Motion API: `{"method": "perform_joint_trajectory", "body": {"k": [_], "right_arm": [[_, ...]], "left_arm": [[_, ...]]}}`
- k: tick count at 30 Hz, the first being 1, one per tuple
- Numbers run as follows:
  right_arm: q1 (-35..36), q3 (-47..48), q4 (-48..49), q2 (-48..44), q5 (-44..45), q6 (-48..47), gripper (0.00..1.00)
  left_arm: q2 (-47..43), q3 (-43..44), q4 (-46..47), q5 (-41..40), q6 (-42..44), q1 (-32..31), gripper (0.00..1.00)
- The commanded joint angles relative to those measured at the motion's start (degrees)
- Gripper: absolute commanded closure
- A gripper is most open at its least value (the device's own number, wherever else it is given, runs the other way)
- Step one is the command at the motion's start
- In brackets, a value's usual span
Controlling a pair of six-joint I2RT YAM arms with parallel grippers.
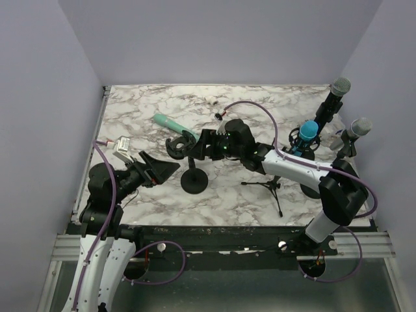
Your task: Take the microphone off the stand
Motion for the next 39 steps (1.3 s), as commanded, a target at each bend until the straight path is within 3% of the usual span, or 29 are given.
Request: {"method": "perform_joint_trajectory", "body": {"k": [1, 7, 15, 21, 26, 33, 37, 39], "right_arm": [[0.3, -2.4, -9.3, 3.5, 2.6, -4.2, 0.17], [1.3, 1.0, -12.5, 2.8, 3.8, -7.4, 0.14], [1.4, 4.1, -16.7, -0.4, 5.6, -14.2, 0.02], [1.4, -4.0, -8.5, -9.6, 1.8, -20.2, 0.0], [1.5, -14.1, 2.5, -17.2, -1.3, -23.7, 0.0], [1.4, -14.7, 3.5, -18.5, -4.3, -24.2, 0.0], [1.4, -15.7, 3.9, -18.8, -6.4, -24.9, 0.0], [1.4, -17.5, 5.3, -19.6, -6.3, -25.2, 0.0]], "left_arm": [[-0.6, -1.3, 0.5, 0.0, -0.2, -0.3, 0.01], [0.6, -4.0, 2.4, 0.8, -1.2, -0.6, 0.01], [2.8, -8.1, 6.5, -0.2, -4.2, -3.1, 0.01], [4.7, -10.6, 10.2, -3.3, -8.4, -6.7, 0.01], [7.4, -10.4, 10.5, -10.6, -8.2, -12.4, 0.01], [13.9, -8.5, 10.9, -19.3, -6.1, -20.6, 0.01], [17.1, -6.2, 9.9, -28.1, -3.7, -27.8, 0.08], [18.5, -4.8, 7.1, -36.3, -2.3, -32.0, 0.11]]}}
